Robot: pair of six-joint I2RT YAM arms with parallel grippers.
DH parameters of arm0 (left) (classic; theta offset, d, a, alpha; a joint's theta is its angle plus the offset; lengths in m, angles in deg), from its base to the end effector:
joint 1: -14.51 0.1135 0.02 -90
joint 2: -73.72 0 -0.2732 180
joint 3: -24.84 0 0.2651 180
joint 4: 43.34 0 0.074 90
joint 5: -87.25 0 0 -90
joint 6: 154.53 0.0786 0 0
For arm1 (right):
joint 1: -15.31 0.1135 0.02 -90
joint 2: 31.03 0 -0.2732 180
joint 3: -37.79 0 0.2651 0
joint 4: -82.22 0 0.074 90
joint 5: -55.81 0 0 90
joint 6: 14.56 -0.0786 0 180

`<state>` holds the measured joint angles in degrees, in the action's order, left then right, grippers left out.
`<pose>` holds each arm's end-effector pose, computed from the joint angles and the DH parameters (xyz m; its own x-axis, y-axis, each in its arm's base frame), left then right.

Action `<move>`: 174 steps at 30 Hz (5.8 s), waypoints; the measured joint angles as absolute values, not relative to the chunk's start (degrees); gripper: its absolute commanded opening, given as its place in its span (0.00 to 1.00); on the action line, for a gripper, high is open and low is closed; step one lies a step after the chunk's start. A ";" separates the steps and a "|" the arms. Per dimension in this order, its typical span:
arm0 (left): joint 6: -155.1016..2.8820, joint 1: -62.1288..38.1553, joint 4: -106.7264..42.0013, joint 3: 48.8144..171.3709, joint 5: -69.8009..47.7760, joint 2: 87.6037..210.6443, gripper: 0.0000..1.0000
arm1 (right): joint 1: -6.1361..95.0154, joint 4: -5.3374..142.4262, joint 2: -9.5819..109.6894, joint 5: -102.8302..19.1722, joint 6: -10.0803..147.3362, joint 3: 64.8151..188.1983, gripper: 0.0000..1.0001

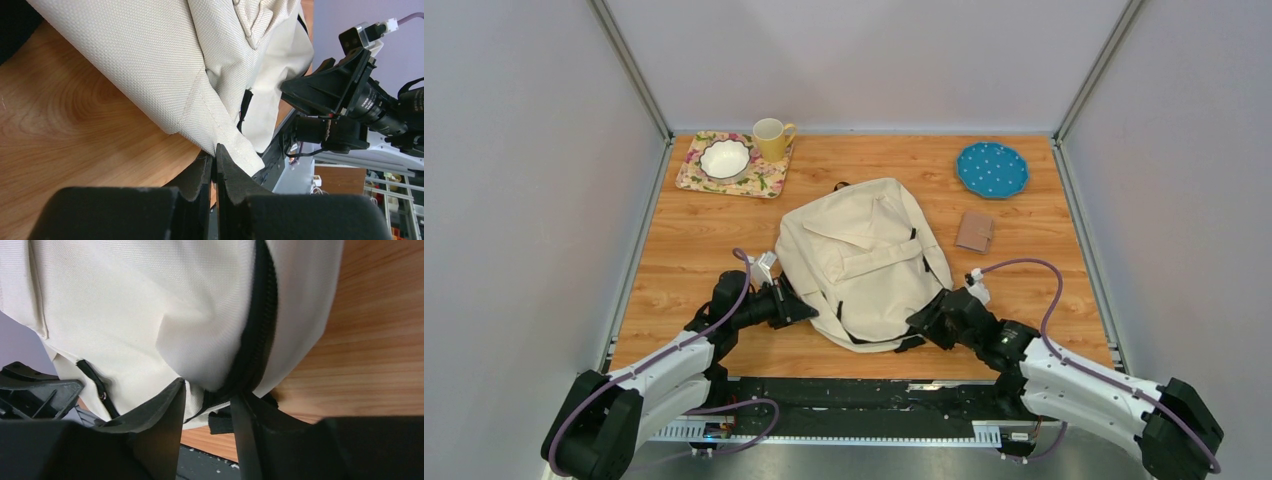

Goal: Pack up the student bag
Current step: Adjust the student bag at the center of the board, then zip the student bag at the center of the board.

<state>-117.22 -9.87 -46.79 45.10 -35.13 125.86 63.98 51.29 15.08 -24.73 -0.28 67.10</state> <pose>0.1656 -0.1213 0.1224 -0.8813 -0.3381 -0.3302 0.1264 0.5047 -0.8540 0.1327 0.1314 0.1216 -0.7676 0.5747 -0.2838 0.3089 0.7197 0.6218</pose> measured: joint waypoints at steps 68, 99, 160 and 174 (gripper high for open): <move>-117.61 -9.82 -52.35 43.49 -37.65 128.24 0.01 | 77.46 45.79 64.76 -19.90 11.28 109.46 0.00; -116.91 -9.61 -48.67 44.01 -35.68 126.80 0.00 | 85.62 46.86 33.68 -17.57 15.65 87.89 0.00; -128.82 -32.34 -46.38 40.62 -4.36 111.34 0.78 | 85.79 44.87 30.51 -17.87 19.35 86.47 0.00; -135.42 -32.56 -54.31 40.60 -5.89 119.67 0.17 | 85.79 45.33 31.63 -18.48 19.39 86.55 0.00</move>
